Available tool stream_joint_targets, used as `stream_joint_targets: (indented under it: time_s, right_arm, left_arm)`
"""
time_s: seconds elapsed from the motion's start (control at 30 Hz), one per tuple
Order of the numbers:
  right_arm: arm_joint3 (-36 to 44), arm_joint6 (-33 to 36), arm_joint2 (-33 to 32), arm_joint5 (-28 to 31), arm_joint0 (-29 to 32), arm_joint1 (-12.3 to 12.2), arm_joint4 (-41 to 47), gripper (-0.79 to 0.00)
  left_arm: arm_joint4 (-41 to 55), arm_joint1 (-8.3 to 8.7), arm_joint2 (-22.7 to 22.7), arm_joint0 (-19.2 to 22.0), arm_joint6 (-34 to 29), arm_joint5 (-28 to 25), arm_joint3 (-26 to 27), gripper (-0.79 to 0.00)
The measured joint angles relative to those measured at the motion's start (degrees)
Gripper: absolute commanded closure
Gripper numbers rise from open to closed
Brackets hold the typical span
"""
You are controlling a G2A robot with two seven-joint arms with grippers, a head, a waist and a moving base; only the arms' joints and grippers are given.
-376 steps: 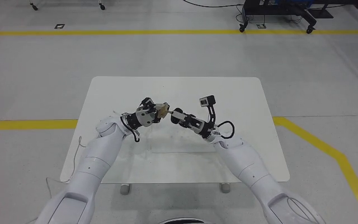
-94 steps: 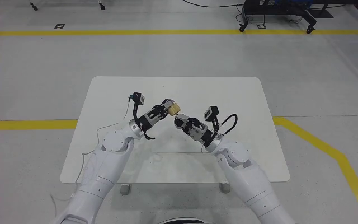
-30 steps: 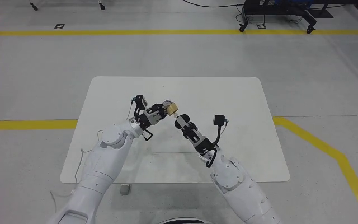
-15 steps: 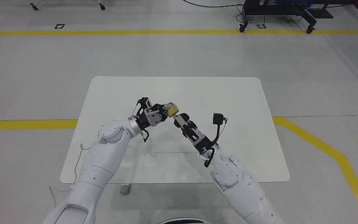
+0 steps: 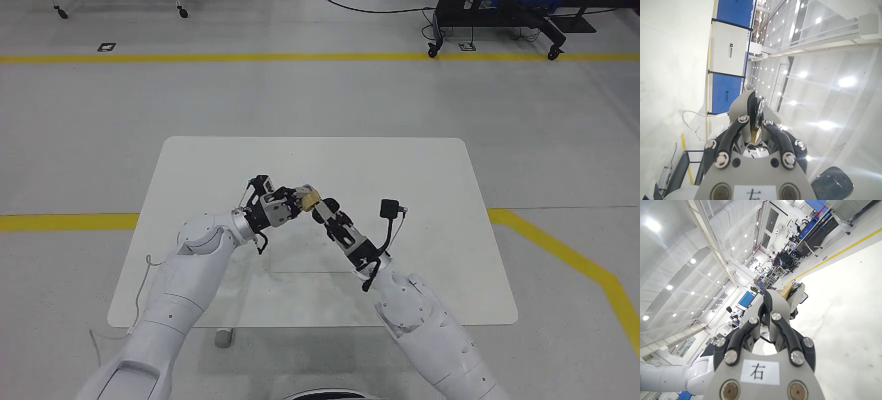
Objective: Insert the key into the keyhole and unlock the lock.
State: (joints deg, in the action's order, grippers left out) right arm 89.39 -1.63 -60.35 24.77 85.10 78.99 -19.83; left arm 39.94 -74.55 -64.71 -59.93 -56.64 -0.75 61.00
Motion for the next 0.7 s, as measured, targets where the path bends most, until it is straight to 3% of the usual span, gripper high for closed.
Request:
stream_joint_targets:
  time_s: [0.1, 0.13, 0.17, 0.27, 0.4, 0.7]
  right_arm:
    - [0.6, -0.9, 0.1, 0.6, 0.6, 0.0, -0.8, 0.0]
    - [0.9, -1.1, 0.0, 0.9, 1.0, 0.0, -1.1, -0.031]
    - [1.2, -1.2, -0.1, 1.0, 1.3, -0.1, -1.5, -0.111]
    - [2.4, -1.4, -0.4, 0.9, 2.5, -0.3, -2.7, -0.191]
    - [3.1, -0.8, -0.7, 0.1, 3.2, -0.4, -2.6, -0.194]
    - [1.2, 0.6, 0.0, -3.1, 1.1, 0.1, 1.1, -0.175]
  left_arm:
    - [-0.2, 0.01, -0.6, -0.2, 1.7, -2.1, 0.2, 0.0]
    - [-0.7, 0.04, -0.8, -0.3, 2.8, -3.5, 0.5, 0.0]
    - [-1.7, 0.07, -1.1, -0.5, 4.3, -5.4, 0.8, 0.0]
    - [-5.9, 0.09, -1.4, -1.7, 9.8, -12.7, 2.7, 0.0]
    - [-9.8, 0.05, -1.1, -3.8, 13.7, -19.2, 5.4, 0.0]
    - [-13.5, 0.21, -1.2, -5.6, 15.7, -20.8, 7.7, 0.0]
